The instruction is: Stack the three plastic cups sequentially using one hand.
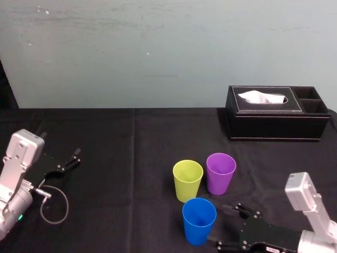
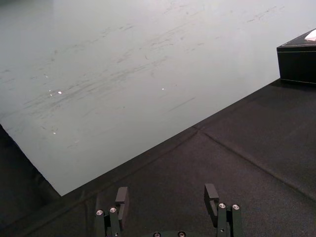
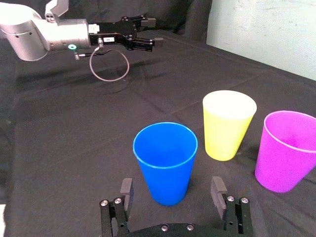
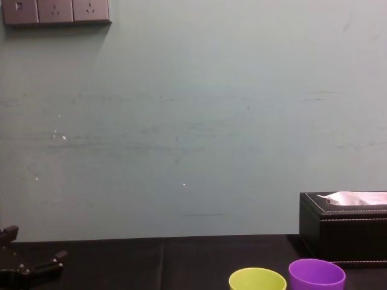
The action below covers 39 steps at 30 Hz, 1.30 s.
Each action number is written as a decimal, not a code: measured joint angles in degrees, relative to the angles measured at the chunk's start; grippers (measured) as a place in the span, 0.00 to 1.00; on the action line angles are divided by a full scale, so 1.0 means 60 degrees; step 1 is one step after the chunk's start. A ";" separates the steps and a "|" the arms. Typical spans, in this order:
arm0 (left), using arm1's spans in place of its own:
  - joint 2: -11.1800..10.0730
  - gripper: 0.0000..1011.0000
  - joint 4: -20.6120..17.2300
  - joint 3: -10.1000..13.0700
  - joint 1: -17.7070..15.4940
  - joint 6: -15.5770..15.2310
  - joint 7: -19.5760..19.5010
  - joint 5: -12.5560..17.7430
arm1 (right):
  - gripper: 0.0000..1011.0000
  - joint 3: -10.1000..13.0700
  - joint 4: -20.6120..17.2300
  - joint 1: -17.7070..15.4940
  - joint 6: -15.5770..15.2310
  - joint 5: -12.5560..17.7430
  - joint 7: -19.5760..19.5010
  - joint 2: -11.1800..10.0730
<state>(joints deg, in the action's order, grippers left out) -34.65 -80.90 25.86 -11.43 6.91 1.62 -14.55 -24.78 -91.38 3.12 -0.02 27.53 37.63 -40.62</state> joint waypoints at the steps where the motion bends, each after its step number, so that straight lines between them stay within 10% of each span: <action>1: 0.0000 0.99 0.0000 -0.0001 -0.0001 0.0000 0.0000 0.0000 | 0.99 -0.0041 0.0049 0.0061 -0.0020 -0.0029 -0.0003 0.0045; 39: 0.0000 0.99 0.0000 -0.0001 0.0000 0.0000 0.0000 -0.0001 | 0.99 -0.1035 0.1203 0.1445 -0.0256 -0.0303 0.0199 0.1053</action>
<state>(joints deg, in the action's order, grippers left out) -34.65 -80.90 25.86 -11.43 6.91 1.62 -14.55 -30.99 -84.16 11.79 -1.56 25.71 38.83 -34.30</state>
